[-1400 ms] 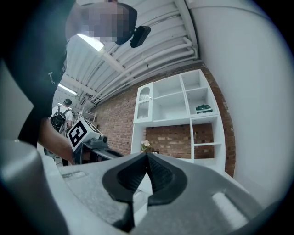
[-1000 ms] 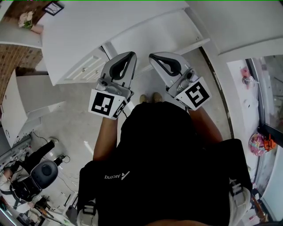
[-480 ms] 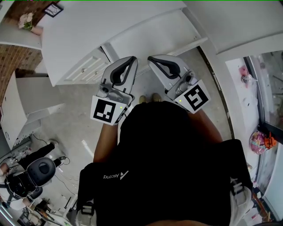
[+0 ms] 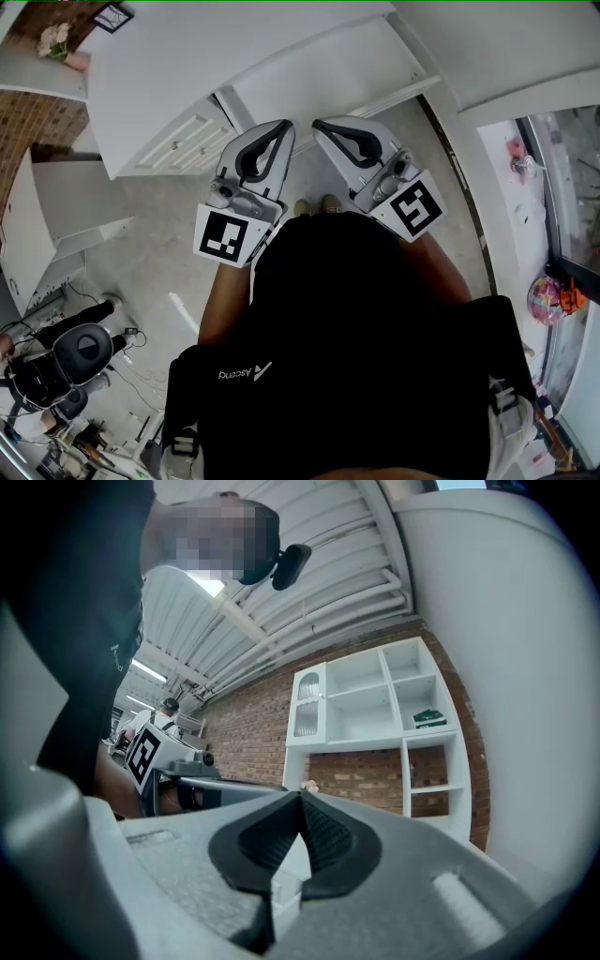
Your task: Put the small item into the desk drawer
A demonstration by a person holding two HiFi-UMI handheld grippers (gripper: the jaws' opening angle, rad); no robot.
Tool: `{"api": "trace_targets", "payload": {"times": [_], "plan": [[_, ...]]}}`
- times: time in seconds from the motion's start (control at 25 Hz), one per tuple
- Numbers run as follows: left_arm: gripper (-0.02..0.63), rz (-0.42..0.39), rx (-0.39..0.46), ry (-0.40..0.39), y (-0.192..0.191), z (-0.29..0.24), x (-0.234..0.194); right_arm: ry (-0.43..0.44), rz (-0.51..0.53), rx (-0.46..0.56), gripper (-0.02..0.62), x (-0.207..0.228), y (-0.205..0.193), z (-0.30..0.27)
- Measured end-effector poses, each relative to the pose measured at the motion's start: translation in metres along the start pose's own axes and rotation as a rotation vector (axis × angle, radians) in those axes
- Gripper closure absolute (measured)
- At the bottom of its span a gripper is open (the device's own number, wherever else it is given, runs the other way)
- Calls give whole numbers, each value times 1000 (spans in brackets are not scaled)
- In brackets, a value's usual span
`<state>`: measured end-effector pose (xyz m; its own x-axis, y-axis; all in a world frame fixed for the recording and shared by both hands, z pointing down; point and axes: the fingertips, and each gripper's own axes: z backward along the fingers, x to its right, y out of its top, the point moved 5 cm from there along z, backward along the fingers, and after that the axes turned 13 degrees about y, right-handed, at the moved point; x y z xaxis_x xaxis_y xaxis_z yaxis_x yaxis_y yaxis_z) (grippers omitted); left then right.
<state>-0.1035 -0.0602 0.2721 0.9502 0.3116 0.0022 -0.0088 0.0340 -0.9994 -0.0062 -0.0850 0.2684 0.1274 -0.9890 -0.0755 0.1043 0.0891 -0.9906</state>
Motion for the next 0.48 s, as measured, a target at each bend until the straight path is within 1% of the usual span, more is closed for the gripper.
{"api": "trace_targets", "payload": {"times": [0.48], "plan": [[607,-5,5,-7,4,7,0,-4,6,-3,595,-7,4,-1]]}}
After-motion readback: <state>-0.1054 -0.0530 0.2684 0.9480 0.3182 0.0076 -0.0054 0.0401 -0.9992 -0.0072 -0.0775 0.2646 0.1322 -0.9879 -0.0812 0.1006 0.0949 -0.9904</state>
